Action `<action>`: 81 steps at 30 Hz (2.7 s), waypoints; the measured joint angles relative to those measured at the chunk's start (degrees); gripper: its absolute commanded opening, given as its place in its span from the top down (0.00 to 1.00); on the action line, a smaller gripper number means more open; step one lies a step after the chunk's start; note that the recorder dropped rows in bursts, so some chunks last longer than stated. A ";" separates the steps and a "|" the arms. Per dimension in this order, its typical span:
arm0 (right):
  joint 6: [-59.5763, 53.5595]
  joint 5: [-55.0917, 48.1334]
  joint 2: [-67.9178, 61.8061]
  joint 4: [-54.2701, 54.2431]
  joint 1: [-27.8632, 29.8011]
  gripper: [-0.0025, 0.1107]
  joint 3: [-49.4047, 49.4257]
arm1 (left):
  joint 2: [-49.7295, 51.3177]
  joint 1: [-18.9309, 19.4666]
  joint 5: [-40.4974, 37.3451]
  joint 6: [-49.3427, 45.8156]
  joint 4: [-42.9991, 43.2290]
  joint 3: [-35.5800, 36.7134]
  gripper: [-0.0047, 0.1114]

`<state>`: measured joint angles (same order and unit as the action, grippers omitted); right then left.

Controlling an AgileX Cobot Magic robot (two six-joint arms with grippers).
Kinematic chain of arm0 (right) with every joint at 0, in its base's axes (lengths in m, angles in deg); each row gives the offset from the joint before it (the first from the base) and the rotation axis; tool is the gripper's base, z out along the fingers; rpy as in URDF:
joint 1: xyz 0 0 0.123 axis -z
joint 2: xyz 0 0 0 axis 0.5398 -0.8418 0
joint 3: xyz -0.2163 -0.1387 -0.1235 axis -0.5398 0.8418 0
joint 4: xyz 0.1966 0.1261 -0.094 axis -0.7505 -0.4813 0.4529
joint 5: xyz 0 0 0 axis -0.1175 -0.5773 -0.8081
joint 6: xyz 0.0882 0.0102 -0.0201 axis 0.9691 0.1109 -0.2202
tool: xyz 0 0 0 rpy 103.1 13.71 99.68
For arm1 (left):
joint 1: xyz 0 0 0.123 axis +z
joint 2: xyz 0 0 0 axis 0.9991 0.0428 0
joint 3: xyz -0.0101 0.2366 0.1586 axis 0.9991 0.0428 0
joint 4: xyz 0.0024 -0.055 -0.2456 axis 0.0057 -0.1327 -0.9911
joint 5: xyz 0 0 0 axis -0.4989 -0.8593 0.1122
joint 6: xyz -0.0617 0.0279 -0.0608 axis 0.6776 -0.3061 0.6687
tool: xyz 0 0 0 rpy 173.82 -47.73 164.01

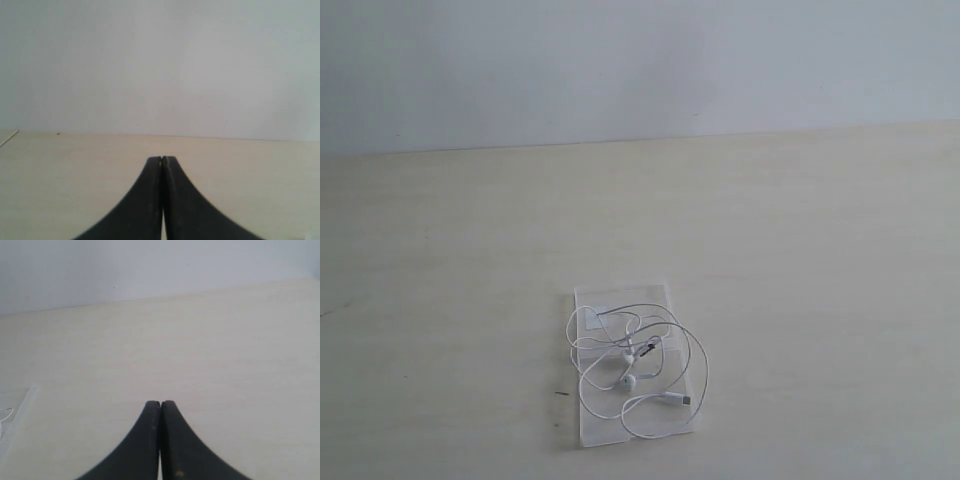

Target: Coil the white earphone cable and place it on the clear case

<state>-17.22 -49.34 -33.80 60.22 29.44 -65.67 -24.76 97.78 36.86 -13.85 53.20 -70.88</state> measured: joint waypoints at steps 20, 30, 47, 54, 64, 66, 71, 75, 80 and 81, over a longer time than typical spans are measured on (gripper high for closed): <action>0.00 0.00 0.00 0.00 0.00 0.98 0.00 | -0.92 0.00 -5.18 -4.31 -1.89 9.35 0.96; 0.00 0.00 0.00 0.00 0.00 0.98 0.00 | -0.92 0.00 -5.83 -4.42 -3.60 9.35 0.96; 0.00 0.00 0.00 0.00 0.00 0.98 0.00 | -0.92 0.00 -5.97 -4.53 -3.80 9.35 0.96; 0.04 0.00 0.00 0.00 0.00 0.98 0.00 | -0.92 0.00 -5.97 -4.53 -3.80 9.35 0.96; 0.04 0.00 0.00 0.00 0.00 0.98 0.00 | -0.92 0.00 -5.97 -4.53 -3.93 9.35 0.96; 0.04 0.00 0.00 0.00 0.00 0.98 0.00 | -0.92 0.00 -5.97 -4.53 -4.04 9.35 0.96; 0.04 0.00 0.00 0.00 0.00 0.98 0.00 | -0.92 0.00 -5.97 -4.53 -4.04 9.35 0.96; 0.04 0.00 0.00 0.00 0.00 0.98 0.00 | -0.92 0.00 -5.97 -4.53 -4.04 9.35 0.96; 0.04 0.00 0.00 0.00 0.00 0.98 0.00 | -0.92 0.00 -5.97 -4.53 -4.04 9.35 0.96; 0.04 0.00 0.00 0.00 0.00 0.98 0.00 | -0.92 0.00 -5.97 -4.53 -4.04 9.35 0.96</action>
<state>-17.19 -49.34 -33.80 60.22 29.44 -65.67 -25.68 97.78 30.90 -18.38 49.16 -61.52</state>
